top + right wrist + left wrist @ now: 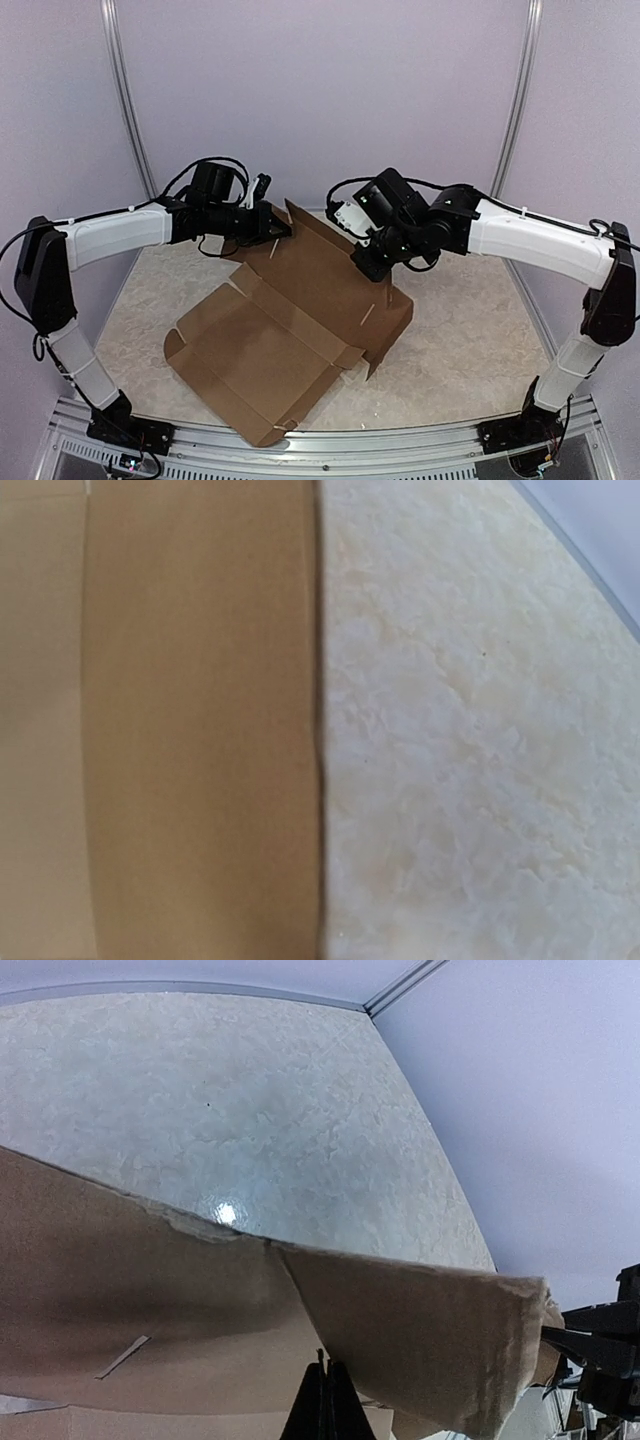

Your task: Fold the paper box

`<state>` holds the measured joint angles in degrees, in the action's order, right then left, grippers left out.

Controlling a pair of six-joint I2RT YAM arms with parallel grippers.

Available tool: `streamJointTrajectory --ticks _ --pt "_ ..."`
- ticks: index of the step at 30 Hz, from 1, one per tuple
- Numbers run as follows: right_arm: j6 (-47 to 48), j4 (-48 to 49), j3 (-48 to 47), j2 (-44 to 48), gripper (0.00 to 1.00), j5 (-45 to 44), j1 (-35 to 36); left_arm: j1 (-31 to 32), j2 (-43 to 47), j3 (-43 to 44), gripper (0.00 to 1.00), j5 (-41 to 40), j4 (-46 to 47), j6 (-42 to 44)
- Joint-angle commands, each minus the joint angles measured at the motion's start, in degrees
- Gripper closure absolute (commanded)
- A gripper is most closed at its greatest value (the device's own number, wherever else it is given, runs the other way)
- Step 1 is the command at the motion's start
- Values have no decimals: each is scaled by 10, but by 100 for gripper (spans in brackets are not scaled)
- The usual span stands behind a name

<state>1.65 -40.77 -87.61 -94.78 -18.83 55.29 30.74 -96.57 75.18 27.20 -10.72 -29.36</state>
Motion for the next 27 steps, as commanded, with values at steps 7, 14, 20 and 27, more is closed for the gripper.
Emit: streamJointTrajectory --ticks 7,14,20,27 --pt "-60 -7 -18 -10 100 -12 11 3 -9 11 100 -10 44 -33" --pt "-130 -54 -65 -56 100 -38 -13 -16 18 6 100 -40 -27 -7" --pt "-186 -64 -90 -92 100 -21 -47 -5 31 -11 100 -39 -67 7" --pt "-248 -56 -95 -120 100 -4 -76 53 52 -56 100 -33 -26 -21"
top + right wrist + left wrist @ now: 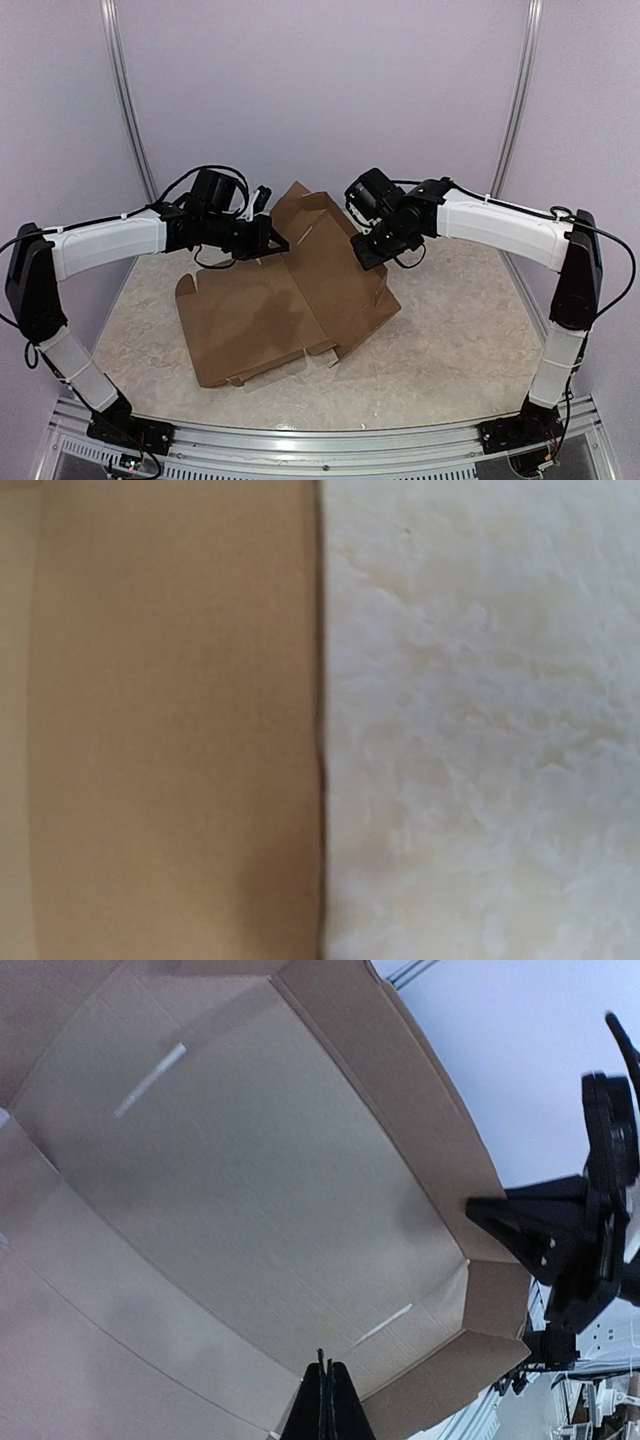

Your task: Fold the paper box

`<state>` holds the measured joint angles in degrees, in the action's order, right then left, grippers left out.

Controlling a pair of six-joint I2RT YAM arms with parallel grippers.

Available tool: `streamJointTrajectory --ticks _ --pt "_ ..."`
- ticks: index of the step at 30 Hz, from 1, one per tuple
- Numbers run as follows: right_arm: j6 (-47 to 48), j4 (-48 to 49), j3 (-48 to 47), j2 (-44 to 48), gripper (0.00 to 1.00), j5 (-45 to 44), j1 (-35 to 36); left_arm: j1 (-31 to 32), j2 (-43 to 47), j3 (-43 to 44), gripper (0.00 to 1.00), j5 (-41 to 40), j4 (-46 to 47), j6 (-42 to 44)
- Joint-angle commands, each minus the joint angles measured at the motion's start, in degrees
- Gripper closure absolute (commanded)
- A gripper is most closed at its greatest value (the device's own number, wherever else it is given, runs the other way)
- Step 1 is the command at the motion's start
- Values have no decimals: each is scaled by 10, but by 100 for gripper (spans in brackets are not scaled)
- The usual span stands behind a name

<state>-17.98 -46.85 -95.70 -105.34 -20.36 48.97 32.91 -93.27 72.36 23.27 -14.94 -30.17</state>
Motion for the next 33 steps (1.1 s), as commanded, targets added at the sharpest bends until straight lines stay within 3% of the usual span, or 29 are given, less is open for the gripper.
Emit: streamJointTrajectory --ticks 1,9,22,33 --pt "-52 8 -15 -16 100 16 -14 41 19 -33 100 8 23 -15" --pt "11 26 -1 -28 100 38 -14 65 15 -49 100 -25 31 -8" --pt "235 53 36 -11 100 45 -23 -35 30 -40 100 -123 -53 78" --pt "234 46 5 -40 100 46 -45 -84 -47 -45 100 -227 -61 69"
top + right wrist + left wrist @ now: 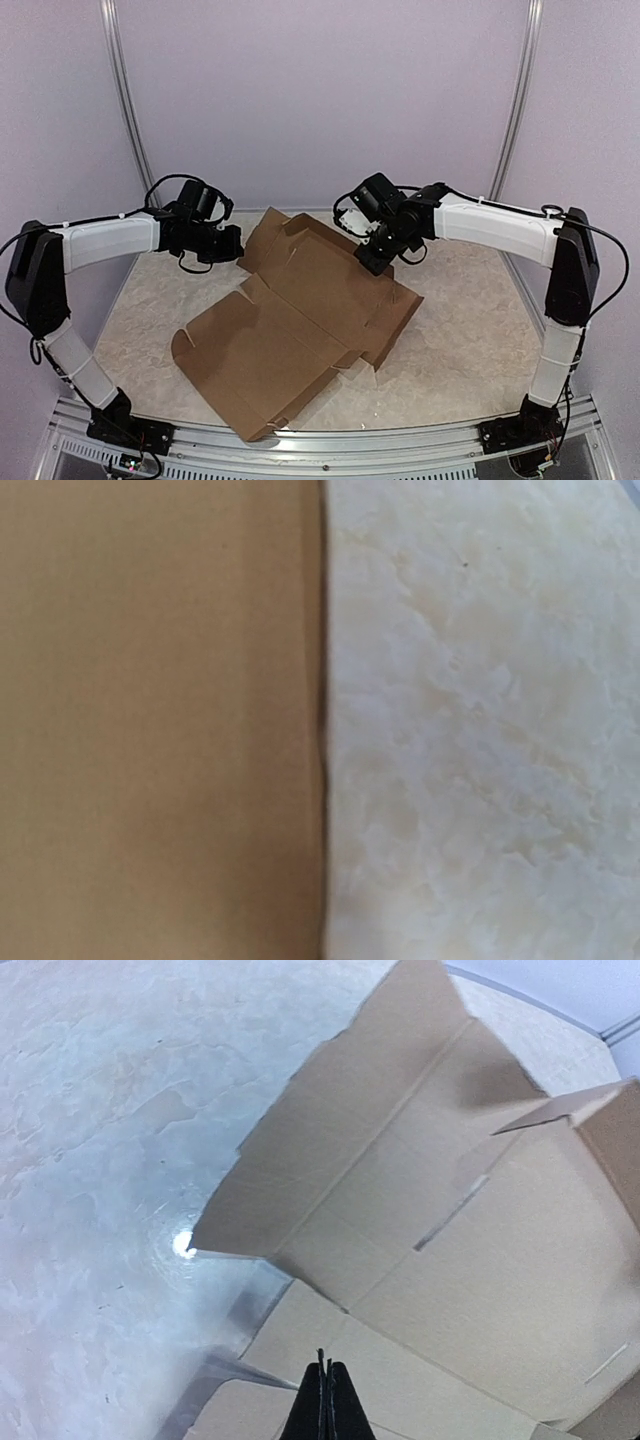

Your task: Fold the paper box

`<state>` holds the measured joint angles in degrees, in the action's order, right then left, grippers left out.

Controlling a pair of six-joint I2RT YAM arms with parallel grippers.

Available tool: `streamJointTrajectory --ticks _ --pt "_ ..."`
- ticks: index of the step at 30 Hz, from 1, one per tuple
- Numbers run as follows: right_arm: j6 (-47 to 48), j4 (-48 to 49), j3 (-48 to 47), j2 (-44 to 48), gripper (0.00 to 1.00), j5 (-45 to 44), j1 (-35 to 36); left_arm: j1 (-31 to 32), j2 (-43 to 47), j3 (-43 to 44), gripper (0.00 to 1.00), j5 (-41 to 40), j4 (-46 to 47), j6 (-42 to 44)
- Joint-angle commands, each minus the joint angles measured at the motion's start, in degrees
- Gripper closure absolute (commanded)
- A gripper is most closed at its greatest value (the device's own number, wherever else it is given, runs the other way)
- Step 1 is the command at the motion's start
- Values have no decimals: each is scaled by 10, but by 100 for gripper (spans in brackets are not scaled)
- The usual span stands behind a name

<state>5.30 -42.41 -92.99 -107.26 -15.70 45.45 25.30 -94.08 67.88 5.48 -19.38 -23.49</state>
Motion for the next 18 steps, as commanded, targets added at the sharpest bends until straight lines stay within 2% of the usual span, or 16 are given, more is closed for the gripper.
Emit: streamJointTrajectory --ticks 1,7,18 --pt "-1 2 -21 -22 100 0 -9 -8 -51 2 100 -76 -22 -1" --pt "-8 7 -10 -17 100 15 -10 -8 -106 13 100 -148 -37 -15" --pt "-17 15 10 -6 100 30 -10 -8 -179 53 100 -129 -32 -6"
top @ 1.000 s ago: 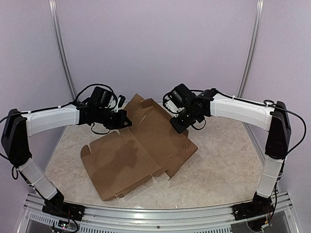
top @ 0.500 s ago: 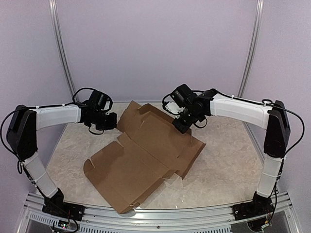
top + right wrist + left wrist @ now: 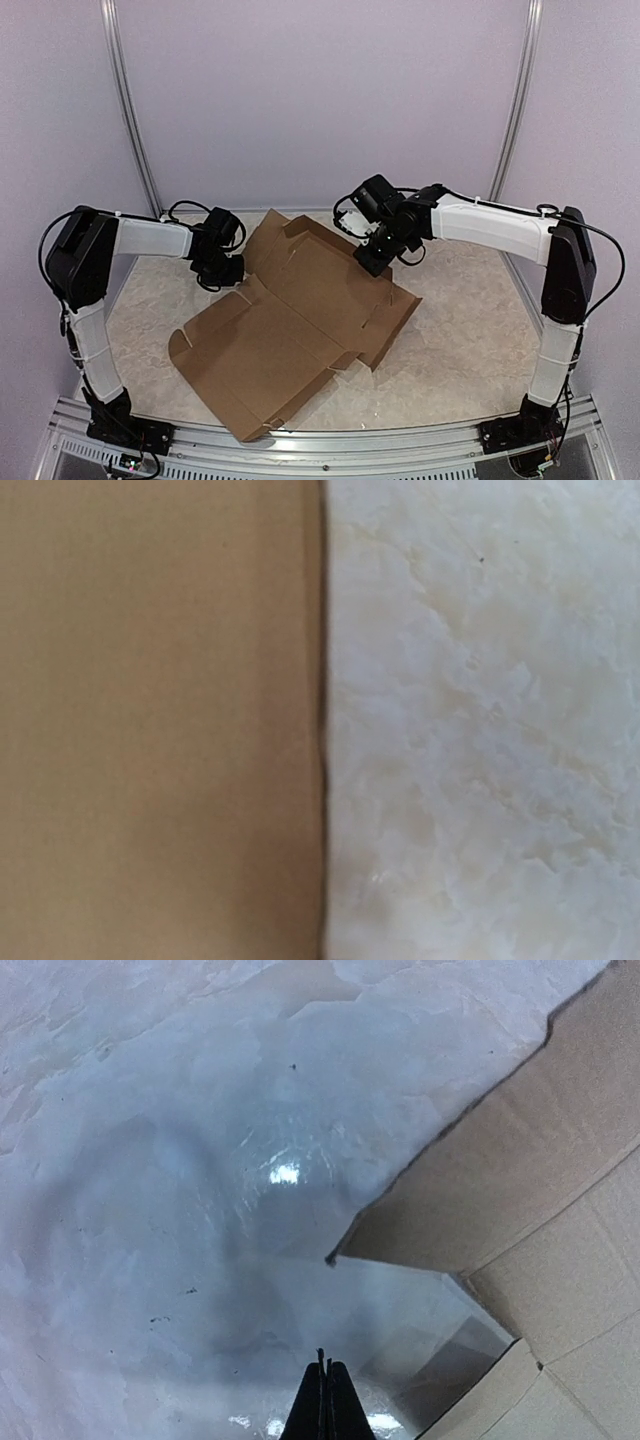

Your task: Fold the paper box

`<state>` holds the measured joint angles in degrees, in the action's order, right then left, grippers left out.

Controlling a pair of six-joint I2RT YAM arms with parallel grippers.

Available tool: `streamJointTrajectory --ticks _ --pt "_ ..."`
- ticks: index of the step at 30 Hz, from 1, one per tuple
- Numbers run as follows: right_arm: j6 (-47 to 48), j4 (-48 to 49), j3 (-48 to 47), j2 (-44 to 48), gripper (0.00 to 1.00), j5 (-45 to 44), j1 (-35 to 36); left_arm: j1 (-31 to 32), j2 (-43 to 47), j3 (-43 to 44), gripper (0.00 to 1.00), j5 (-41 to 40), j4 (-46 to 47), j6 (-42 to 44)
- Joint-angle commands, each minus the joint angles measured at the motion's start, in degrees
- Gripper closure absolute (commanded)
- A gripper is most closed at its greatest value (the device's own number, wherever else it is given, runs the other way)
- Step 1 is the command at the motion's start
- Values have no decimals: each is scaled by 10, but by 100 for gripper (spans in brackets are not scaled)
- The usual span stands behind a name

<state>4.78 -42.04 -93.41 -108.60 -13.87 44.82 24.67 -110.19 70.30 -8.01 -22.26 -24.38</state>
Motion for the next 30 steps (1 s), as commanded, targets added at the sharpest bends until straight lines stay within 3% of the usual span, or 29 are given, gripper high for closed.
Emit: streamJointTrajectory --ticks 1,15,30 --pt "-12 12 17 8 100 13 -3 -2 -23 30 100 17 -2 5" --pt "-23 20 20 6 100 -4 -3 4 3 2 100 125 6 32" --pt "-47 26 16 1 100 -28 -3 53 42 -20 100 161 15 14"
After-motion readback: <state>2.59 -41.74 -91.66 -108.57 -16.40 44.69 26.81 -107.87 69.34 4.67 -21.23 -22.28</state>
